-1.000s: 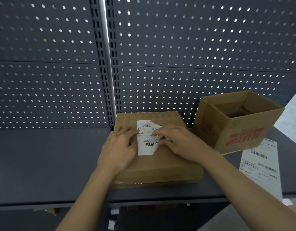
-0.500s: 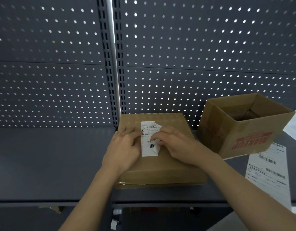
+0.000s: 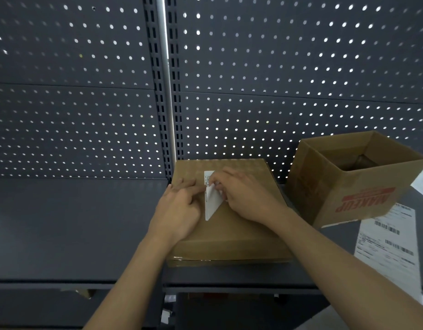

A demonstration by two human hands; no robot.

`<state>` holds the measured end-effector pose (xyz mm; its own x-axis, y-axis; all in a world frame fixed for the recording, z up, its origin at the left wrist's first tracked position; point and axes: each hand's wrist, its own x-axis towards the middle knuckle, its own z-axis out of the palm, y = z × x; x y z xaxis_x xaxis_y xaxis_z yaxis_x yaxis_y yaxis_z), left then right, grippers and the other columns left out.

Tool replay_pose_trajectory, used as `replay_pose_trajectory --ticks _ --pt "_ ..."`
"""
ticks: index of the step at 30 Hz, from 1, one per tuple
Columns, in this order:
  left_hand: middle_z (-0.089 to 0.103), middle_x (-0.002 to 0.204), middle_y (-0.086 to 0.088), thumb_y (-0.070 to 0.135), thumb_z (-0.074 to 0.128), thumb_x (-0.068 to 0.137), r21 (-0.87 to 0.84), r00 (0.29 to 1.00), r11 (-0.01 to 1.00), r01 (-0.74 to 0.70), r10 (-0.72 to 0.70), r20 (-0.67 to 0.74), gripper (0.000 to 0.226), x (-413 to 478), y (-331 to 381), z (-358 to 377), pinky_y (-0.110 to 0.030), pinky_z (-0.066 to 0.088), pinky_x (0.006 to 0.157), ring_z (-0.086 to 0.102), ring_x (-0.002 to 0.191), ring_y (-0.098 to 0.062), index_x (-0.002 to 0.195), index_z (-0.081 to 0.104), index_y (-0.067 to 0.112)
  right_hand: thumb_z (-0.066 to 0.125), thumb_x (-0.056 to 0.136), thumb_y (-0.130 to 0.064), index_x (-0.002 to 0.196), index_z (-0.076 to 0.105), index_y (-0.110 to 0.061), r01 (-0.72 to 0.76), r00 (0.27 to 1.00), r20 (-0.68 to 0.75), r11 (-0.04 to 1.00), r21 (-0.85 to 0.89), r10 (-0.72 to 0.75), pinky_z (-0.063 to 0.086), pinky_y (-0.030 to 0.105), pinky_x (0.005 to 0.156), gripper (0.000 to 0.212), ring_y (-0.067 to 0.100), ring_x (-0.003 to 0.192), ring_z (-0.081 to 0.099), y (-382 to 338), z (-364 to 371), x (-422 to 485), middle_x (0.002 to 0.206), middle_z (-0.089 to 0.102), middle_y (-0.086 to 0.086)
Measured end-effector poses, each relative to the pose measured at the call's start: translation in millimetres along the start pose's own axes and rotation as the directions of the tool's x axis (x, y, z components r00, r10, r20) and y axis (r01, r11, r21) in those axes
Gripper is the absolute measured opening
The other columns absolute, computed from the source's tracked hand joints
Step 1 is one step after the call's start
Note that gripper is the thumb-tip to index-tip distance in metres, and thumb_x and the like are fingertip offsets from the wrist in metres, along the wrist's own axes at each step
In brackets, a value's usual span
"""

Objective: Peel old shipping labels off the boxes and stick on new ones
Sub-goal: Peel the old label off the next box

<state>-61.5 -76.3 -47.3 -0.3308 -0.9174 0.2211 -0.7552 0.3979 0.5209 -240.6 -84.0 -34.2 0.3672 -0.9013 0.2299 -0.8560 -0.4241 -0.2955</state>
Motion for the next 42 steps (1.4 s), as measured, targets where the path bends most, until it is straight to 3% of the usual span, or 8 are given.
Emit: replay_pose_trajectory --ticks 4,9,12,22,29,34,38,42 --pt "0.059 0.112 0.008 0.020 0.027 0.080 -0.009 1.000 1.000 -0.013 0.013 -0.013 0.054 1.8 -3.5 3.7 -0.042 0.027 0.112 0.044 0.116 -0.019 0.115 0.067 0.028 0.050 0.093 -0.003 0.117 0.054 -0.021 -0.082 0.996 -0.017 0.989 0.126 0.085 0.049 0.029 0.074 0.030 0.014 0.091 0.056 2.8 -1.3 8.8 0.103 0.052 -0.005" --pt "0.055 0.134 -0.002 0.018 0.024 0.077 -0.006 1.000 1.000 0.008 -0.008 -0.019 0.060 0.0 -2.3 2.9 -0.026 0.016 0.105 0.033 0.128 -0.017 0.121 0.064 0.016 0.046 0.100 -0.006 0.118 0.050 -0.017 -0.190 0.979 -0.013 0.937 0.293 0.202 0.057 0.036 0.064 0.022 0.014 0.071 0.063 3.6 -2.2 13.2 0.092 0.056 0.001" --pt "0.046 0.146 0.000 0.002 0.033 0.086 -0.024 1.000 1.000 0.019 -0.019 -0.010 0.055 -0.4 -2.2 2.1 -0.032 0.013 0.115 0.029 0.139 -0.021 0.131 0.059 0.018 0.035 0.105 -0.018 0.113 0.049 -0.022 -0.268 0.953 0.009 0.827 0.494 0.303 0.056 0.034 0.062 0.016 0.011 0.060 0.064 2.2 0.0 10.4 0.077 0.064 0.004" --pt "0.057 0.128 0.013 -0.002 0.034 0.086 -0.121 0.996 0.992 0.023 -0.033 -0.082 0.056 2.6 -8.1 9.2 -0.035 0.025 0.113 0.046 0.114 -0.015 0.127 0.061 0.025 0.046 0.099 -0.005 0.095 0.059 -0.009 -0.265 0.916 0.105 0.386 0.884 0.388 0.057 0.028 0.059 0.014 0.021 0.064 0.067 4.1 -9.6 5.7 0.082 0.062 0.014" --pt "0.059 0.103 0.011 0.008 0.031 0.078 -0.125 0.996 0.991 0.038 -0.047 -0.076 0.041 4.4 -12.1 12.0 -0.034 0.041 0.085 0.048 0.100 -0.017 0.099 0.065 0.018 0.060 0.081 -0.055 0.101 0.063 -0.011 -0.236 0.948 0.100 0.453 0.860 0.303 0.056 0.039 0.074 0.048 0.026 0.072 0.066 5.6 -11.5 1.8 0.079 0.068 0.011" --pt "0.057 0.129 0.004 0.000 0.037 0.085 -0.070 0.995 0.995 0.065 -0.070 -0.074 0.047 5.0 -11.9 10.4 -0.033 0.036 0.094 0.044 0.121 -0.021 0.118 0.064 0.017 0.088 0.060 -0.045 0.111 0.058 -0.028 -0.208 0.976 0.066 0.793 0.573 0.208 0.051 0.016 0.070 0.062 -0.002 0.090 0.062 2.2 -7.7 -5.4 0.103 0.062 -0.014" --pt "0.051 0.140 0.007 0.000 0.035 0.086 -0.056 0.995 0.997 0.062 -0.066 -0.076 0.057 6.4 -14.0 11.9 -0.037 0.038 0.099 0.042 0.129 -0.023 0.131 0.059 0.025 0.075 0.084 -0.034 0.092 0.064 -0.012 -0.186 0.972 -0.013 0.801 0.569 0.234 0.043 0.010 0.057 0.027 -0.007 0.065 0.058 -0.9 -0.1 -1.0 0.080 0.062 -0.012" --pt "0.045 0.148 0.006 -0.002 0.034 0.086 -0.050 0.995 0.996 0.071 -0.074 -0.071 0.060 6.0 -15.5 14.6 -0.034 0.030 0.108 0.033 0.139 -0.020 0.138 0.054 0.021 0.058 0.097 -0.028 0.085 0.059 -0.006 -0.188 0.949 -0.080 0.752 0.631 0.305 0.051 0.021 0.057 0.025 0.005 0.057 0.061 3.4 4.3 0.3 0.065 0.060 -0.004"
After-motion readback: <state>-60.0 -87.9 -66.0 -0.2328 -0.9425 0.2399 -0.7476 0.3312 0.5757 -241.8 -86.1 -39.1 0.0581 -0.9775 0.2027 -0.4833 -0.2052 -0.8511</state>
